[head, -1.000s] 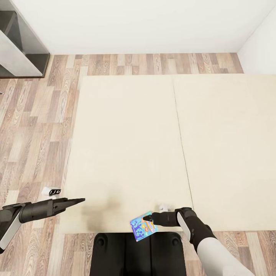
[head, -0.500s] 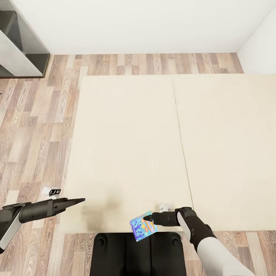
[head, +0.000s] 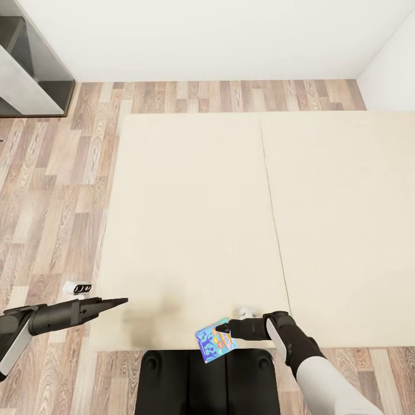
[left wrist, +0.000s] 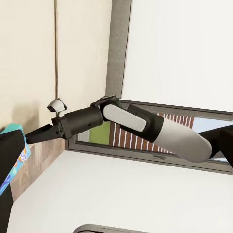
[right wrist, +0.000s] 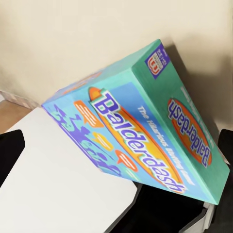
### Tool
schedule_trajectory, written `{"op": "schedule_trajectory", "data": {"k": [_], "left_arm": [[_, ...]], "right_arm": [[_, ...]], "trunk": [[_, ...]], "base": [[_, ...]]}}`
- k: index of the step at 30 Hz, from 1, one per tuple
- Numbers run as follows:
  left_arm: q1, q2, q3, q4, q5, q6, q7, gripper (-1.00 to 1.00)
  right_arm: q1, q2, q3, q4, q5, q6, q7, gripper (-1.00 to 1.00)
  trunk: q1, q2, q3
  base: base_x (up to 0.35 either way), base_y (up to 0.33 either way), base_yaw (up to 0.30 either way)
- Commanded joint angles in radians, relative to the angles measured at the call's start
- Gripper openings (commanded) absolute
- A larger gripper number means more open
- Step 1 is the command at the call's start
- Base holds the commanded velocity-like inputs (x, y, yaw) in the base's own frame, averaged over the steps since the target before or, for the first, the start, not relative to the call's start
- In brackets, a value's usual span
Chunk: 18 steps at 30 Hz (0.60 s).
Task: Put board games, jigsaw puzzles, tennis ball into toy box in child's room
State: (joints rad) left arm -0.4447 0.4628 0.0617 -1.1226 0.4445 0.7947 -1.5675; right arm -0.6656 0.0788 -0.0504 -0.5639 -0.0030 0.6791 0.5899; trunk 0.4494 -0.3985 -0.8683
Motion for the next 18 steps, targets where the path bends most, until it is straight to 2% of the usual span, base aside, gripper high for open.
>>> {"op": "schedule_trajectory", "data": {"k": [1,13,18], "left_arm": [[0.0,0.0,0.0,0.0,0.0,0.011,-0.003,1.0],[0.0,0.0,-0.001,0.0,0.0,0.011,-0.003,1.0],[0.0,0.0,-0.001,0.0,0.0,0.011,-0.003,1.0]], "right_arm": [[0.0,0.001,-0.005,-0.001,0.0,0.008,0.002,1.0],[0.0,0.001,-0.003,0.029,0.0,0.008,0.003,1.0],[0.0,0.002,-0.003,0.076,-0.001,0.008,0.005,1.0]], "trunk": [[0.001,-0.002,-0.001],[0.001,-0.002,-0.001],[0.001,-0.002,-0.001]], "base": [[0.0,0.0,0.0],[0.0,0.0,0.0],[0.0,0.0,0.0]]}}
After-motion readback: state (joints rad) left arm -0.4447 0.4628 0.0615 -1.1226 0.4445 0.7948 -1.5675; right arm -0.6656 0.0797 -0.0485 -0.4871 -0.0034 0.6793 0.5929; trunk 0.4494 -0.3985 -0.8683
